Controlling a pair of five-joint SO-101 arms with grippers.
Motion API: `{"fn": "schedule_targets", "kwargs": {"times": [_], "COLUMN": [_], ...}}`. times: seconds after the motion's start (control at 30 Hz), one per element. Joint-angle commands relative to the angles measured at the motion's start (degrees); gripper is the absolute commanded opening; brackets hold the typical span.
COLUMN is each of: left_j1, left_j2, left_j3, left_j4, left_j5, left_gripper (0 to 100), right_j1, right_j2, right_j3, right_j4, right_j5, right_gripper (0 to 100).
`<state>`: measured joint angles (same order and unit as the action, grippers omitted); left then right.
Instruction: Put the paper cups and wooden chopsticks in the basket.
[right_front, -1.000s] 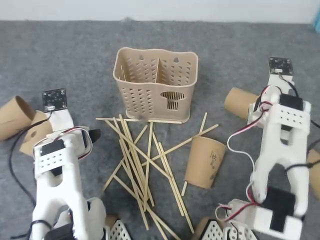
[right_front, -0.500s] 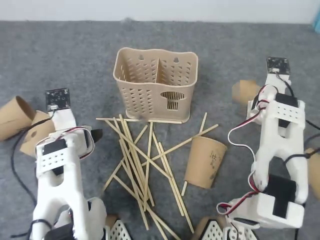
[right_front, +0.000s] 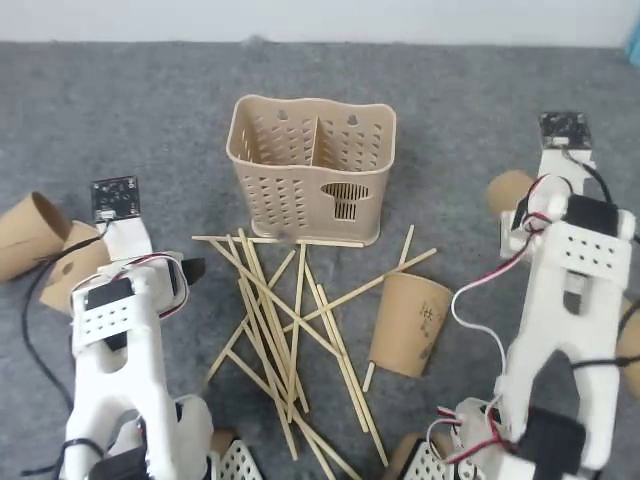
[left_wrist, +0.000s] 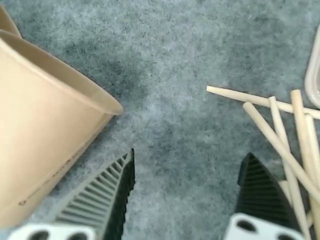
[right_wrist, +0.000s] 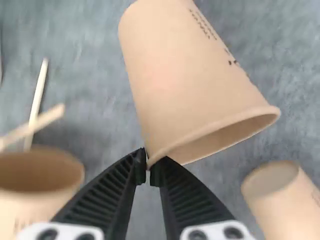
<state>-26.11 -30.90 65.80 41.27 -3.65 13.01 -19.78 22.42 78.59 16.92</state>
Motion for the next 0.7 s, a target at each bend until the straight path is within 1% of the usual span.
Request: {"fn": "schedule_targets", "kwargs": {"times": [0.0, 0.13, 0.27, 0.37, 0.47, 0.67], "left_j1": [0.1, 0.1, 0.1, 0.1, 0.1, 0.2], "left_j2": [-1.5, -1.8, -1.8, -1.8, -1.8, -1.8], "left_j3": [0.0, 0.5, 0.5, 0.5, 0.5, 0.5], "left_j4": [-1.1, -1.1, -1.1, -1.1, -1.1, -1.3], "left_j5": [-0.6, -0.6, -0.6, -0.6, -0.6, -0.6], "left_gripper": [32, 32, 32, 32, 32, 32], "right_j1": [0.1, 2.6, 7.3, 9.0, 9.5, 9.3], "right_j2": [-3.2, -1.0, -0.4, 0.0, 0.5, 2.6], "right_j3": [-6.4, -13.6, -18.6, -20.3, -20.2, -17.5], "right_j4": [12.6, 24.2, 24.4, 24.5, 24.7, 24.7], "right_j5": [7.3, 13.7, 19.0, 25.8, 31.9, 38.0], "right_gripper": [0.8, 0.8, 0.7, 0.7, 0.7, 0.6]}}
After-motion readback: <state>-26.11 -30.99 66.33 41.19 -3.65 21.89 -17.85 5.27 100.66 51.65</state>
